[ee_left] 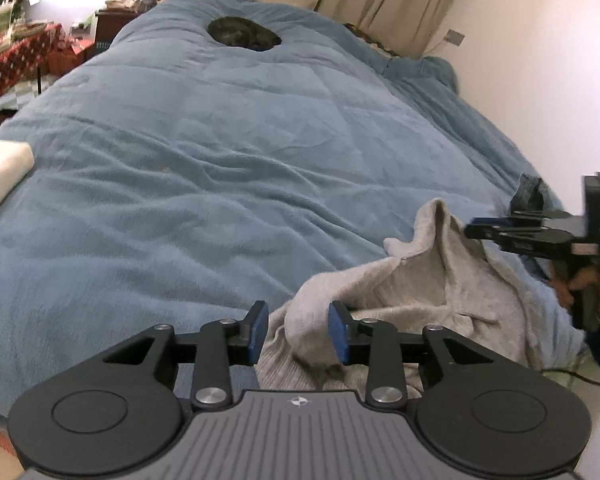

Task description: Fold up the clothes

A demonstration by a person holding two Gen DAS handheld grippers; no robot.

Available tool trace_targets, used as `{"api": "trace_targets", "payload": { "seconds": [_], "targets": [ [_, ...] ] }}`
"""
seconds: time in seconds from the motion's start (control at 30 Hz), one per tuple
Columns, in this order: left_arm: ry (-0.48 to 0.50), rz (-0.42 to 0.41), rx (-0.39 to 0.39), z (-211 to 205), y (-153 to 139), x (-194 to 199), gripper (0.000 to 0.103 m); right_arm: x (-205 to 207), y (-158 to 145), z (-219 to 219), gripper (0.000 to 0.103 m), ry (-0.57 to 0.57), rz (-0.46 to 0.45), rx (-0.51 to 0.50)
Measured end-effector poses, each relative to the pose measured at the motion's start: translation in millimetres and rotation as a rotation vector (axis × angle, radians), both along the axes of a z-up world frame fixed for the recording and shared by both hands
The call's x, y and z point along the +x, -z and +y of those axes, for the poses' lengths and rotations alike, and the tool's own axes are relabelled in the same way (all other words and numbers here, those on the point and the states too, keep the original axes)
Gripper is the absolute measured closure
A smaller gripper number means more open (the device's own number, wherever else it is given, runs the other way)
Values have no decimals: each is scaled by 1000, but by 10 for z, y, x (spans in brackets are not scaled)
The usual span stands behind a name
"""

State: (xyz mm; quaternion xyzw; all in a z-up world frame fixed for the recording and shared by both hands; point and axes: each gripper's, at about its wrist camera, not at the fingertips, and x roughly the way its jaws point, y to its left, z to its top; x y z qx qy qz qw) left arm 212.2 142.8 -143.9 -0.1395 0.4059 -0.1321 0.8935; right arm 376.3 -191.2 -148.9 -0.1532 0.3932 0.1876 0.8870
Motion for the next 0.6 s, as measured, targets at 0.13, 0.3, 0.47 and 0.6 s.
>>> {"api": "trace_targets", "payload": {
  "seconds": [0.13, 0.3, 0.47, 0.6],
  "targets": [
    [-45, 8, 18, 105, 2, -29, 66, 287, 108, 34, 75, -7, 64, -26],
    [-28, 17, 21, 150, 25, 8, 66, 370, 106, -170, 100, 80, 77, -11],
    [68, 17, 42, 51, 88, 55, 65, 326, 27, -476, 100, 206, 39, 8],
    [108, 15, 71, -62, 165, 155, 64, 291, -36, -720, 100, 306, 9, 24]
  ]
}}
